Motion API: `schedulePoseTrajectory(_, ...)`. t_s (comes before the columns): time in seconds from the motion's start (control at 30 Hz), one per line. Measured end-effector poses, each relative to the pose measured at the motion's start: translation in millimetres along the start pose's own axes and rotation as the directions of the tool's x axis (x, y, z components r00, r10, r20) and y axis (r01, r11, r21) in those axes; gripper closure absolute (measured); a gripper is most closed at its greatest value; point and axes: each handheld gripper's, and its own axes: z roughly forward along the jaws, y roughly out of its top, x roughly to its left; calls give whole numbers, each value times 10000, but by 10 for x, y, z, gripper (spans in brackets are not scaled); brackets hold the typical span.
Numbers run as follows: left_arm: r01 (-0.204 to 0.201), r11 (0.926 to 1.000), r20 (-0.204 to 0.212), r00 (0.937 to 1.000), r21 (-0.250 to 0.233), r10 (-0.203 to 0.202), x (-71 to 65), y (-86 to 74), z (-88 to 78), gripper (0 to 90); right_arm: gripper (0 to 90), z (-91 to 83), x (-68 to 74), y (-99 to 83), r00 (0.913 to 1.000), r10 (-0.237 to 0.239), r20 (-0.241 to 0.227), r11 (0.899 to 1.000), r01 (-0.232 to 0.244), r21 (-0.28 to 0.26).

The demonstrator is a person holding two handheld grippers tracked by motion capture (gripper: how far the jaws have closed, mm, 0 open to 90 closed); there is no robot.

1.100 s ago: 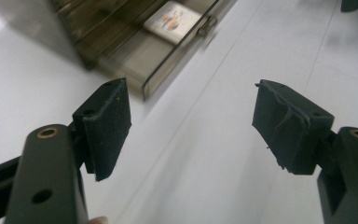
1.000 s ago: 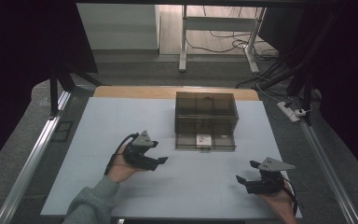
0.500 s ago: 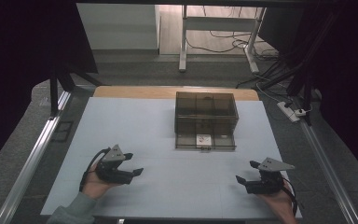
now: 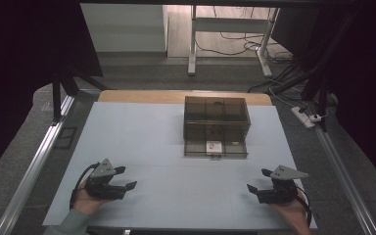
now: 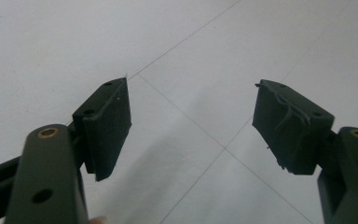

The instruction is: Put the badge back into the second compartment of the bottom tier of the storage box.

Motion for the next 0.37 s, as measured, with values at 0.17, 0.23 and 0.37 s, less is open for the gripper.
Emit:
schedulePoseTrajectory(0.17,-71,10000,18,10000,29,71,6,6,17,270,164,-5,13,1,10000,-9,35,10000,10,-90)
schedulePoseTrajectory(0.23,-57,10000,16,10000,19,57,11,5,20,270,165,-7,15,1,10000,-18,35,9999,19,-117)
schedulePoseTrajectory(0.37,-22,10000,-27,10000,-20,22,29,-4,11,269,166,-11,19,6,10000,-37,12,9999,37,-153)
